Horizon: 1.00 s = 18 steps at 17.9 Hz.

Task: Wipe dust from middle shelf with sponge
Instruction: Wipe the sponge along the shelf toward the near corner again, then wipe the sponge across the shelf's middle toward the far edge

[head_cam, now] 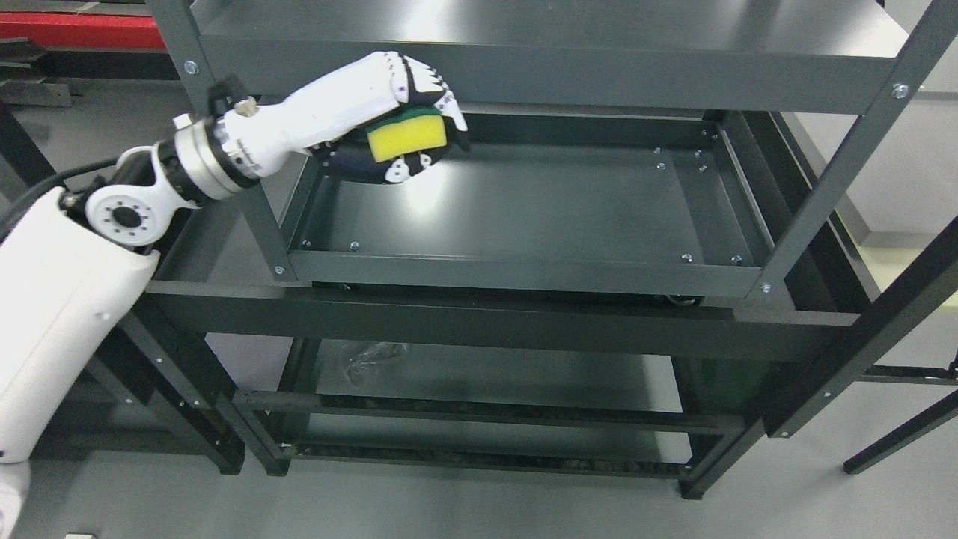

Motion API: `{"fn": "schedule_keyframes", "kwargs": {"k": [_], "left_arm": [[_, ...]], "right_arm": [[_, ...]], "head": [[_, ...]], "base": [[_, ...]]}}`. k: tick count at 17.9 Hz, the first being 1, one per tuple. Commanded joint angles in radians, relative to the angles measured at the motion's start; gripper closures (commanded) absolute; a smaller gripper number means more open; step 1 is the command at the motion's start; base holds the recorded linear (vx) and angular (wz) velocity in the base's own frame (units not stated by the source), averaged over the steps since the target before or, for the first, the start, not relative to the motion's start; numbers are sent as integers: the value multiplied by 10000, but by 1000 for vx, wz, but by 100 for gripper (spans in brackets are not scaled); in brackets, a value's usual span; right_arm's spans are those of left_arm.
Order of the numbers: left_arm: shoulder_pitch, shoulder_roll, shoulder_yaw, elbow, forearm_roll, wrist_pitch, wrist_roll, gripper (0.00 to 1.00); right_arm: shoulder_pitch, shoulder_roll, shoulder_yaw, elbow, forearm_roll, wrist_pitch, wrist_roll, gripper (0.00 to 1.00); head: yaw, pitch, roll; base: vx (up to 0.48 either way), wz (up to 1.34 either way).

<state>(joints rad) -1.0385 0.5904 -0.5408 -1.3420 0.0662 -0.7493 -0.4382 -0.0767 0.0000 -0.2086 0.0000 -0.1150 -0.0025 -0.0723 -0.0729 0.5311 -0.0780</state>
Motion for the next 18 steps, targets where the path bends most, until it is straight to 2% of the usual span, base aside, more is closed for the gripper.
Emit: {"fn": "schedule_keyframes", "kwargs": {"k": [1,4,6,9,10,14,18], "left_arm": [[1575,3006,3638,-1566,1100,-54,-265,94],[2590,3605,5020,-1598,1835,-192,-769,93],[2989,3683,5833,-1537,2189,-193,-1199,93],[3206,3378,6159,-1537,2954,-208,-1140,93],[3206,3042,6144,-1537,3292,-208,-1125,93],[2794,253,5442,-1841,3786,-208,-1109,95],[2010,-2769,2422,-2304,3649,-208,-896,100]], "right_arm": [[0,-175,0,-175,0,730,2,0],[0,-175,0,-175,0,730,2,0],[0,-175,0,-175,0,730,2,0],[0,-175,0,-175,0,730,2,0],[0,-175,0,-175,0,745,2,0],[0,-175,0,-175,0,730,2,0],[0,-175,0,-175,0,730,2,0]], "head": [[0,0,0],[0,0,0],[0,0,0],[0,0,0],[0,0,0],[0,0,0],[0,0,0]], "base": [[0,0],[0,0],[0,0],[0,0],[0,0],[0,0],[0,0]]}}
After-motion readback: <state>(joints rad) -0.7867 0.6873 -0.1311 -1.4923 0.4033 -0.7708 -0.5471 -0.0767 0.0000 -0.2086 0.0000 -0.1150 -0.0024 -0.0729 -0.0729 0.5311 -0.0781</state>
